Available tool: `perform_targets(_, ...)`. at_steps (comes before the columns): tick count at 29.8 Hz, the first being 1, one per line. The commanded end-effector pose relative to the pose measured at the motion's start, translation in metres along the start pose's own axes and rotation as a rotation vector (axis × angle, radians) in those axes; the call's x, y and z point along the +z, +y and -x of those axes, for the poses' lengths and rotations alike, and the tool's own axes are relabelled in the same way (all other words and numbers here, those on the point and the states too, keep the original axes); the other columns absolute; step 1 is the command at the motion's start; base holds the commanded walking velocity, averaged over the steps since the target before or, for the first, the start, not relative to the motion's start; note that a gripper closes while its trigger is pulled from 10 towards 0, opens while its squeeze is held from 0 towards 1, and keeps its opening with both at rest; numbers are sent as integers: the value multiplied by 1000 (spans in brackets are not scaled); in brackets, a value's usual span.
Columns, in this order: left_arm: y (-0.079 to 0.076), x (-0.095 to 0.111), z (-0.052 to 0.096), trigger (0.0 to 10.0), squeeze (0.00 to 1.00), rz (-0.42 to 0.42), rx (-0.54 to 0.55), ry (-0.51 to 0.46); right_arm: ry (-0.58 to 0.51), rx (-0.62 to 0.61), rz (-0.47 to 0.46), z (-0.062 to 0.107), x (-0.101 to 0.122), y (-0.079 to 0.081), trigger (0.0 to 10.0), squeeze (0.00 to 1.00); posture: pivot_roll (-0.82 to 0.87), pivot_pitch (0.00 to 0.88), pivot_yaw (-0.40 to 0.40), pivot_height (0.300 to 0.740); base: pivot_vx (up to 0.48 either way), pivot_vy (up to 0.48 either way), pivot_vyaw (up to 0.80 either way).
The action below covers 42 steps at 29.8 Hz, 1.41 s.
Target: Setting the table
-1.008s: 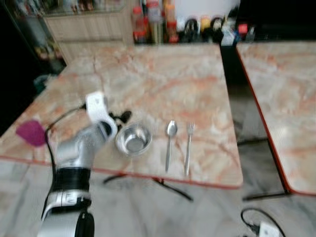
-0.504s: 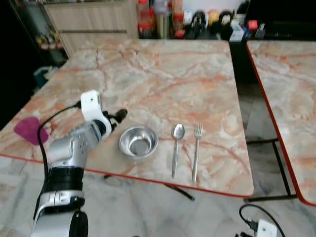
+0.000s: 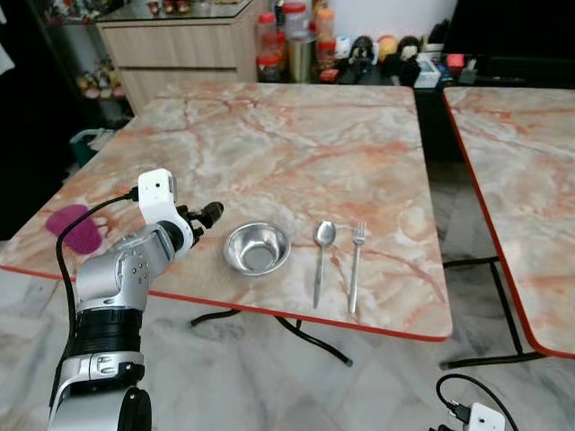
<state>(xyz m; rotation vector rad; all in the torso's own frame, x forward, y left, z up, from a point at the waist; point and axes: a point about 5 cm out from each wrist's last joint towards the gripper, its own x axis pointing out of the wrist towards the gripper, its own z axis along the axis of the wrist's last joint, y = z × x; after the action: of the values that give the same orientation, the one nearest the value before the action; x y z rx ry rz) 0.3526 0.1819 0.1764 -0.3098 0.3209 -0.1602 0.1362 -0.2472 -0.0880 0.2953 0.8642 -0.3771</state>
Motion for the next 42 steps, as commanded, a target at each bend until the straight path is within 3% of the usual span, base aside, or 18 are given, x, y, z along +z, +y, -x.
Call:
perform_targets(1, -1, 3, 2, 10000, 0, -2, -2, -6, 0, -8, -14, 0, -1, 0, 10000, 0, 104, 78, 42, 740, 0, 307, 0)
perform_targets(13, -2, 4, 1, 10000, 0, -4, 1, -11, 1, -13, -15, 1, -2, 0, 10000, 0, 102, 68, 41, 740, 0, 324, 0)
perform_targets(42, -13, 13, 2, 10000, 0, -23, -38, -56, -2, -18, -21, 1, -5, 1, 10000, 0, 106, 60, 44, 740, 36, 0, 0)
